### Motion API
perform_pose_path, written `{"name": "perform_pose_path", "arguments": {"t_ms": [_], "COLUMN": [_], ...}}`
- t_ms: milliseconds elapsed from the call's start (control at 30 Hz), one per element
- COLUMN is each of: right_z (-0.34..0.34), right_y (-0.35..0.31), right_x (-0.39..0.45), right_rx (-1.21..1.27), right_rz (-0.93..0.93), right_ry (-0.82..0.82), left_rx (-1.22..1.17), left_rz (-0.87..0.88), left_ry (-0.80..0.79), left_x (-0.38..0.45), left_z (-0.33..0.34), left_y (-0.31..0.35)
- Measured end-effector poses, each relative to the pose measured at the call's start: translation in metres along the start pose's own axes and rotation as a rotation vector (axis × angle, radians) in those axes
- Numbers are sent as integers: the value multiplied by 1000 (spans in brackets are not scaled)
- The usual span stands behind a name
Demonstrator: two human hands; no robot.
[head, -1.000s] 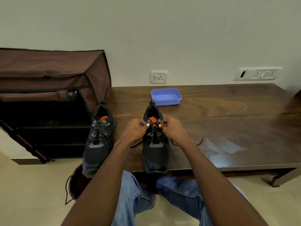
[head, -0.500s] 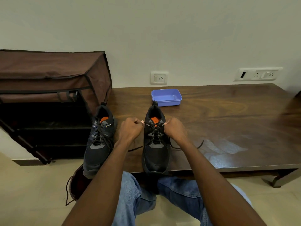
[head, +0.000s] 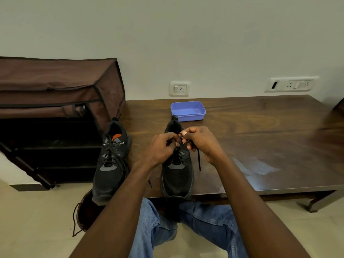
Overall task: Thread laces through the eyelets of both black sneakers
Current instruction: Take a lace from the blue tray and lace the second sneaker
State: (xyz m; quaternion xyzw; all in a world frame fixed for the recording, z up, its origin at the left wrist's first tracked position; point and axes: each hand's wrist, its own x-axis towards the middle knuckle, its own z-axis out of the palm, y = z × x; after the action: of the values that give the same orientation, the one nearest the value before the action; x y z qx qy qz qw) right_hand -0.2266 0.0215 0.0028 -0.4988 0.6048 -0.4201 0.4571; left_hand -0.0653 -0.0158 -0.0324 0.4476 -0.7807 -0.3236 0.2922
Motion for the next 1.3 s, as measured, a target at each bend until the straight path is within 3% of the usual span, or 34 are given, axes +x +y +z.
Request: {"name": "perform_pose_path", "arguments": {"t_ms": [200, 333, 467, 600, 667, 767, 900, 1033, 1100, 1200, 1300], "right_z": [6, 6, 15, 18, 12, 5, 12, 29, 32, 35, 36], "right_y": [-7, 1, 9, 4, 8, 14, 23, 31, 30, 30, 33], "right_x": [-5, -3, -4, 1, 8, 18, 26, 23, 23, 24, 24], "right_rx": [-79, -63, -84, -159, -209, -60, -62, -456, -502, -588, -601], "right_rz": [-53, 61, 182, 220, 162, -109, -167, -240, -253, -281, -326], "right_ry": [-128, 31, -58, 32, 190, 419, 292, 215, 205, 280, 373], "left_rx": [-79, -12, -9, 13, 16, 27, 25, 56, 122, 200, 80], "left_rz": [61, 38, 14, 30, 1, -24, -22, -13, -48, -88, -122], "left_ry": [103, 189, 284, 321, 333, 302, 306, 292, 241, 141, 123], "left_x": [0, -1, 0, -1, -1, 2, 3, 2, 2, 5, 8], "left_z": [-2, 1, 1, 1, 0, 1, 6, 4, 3, 4, 6], "left_y": [5, 5, 7, 4, -1, -8, -8, -3, -2, -6, -5]}}
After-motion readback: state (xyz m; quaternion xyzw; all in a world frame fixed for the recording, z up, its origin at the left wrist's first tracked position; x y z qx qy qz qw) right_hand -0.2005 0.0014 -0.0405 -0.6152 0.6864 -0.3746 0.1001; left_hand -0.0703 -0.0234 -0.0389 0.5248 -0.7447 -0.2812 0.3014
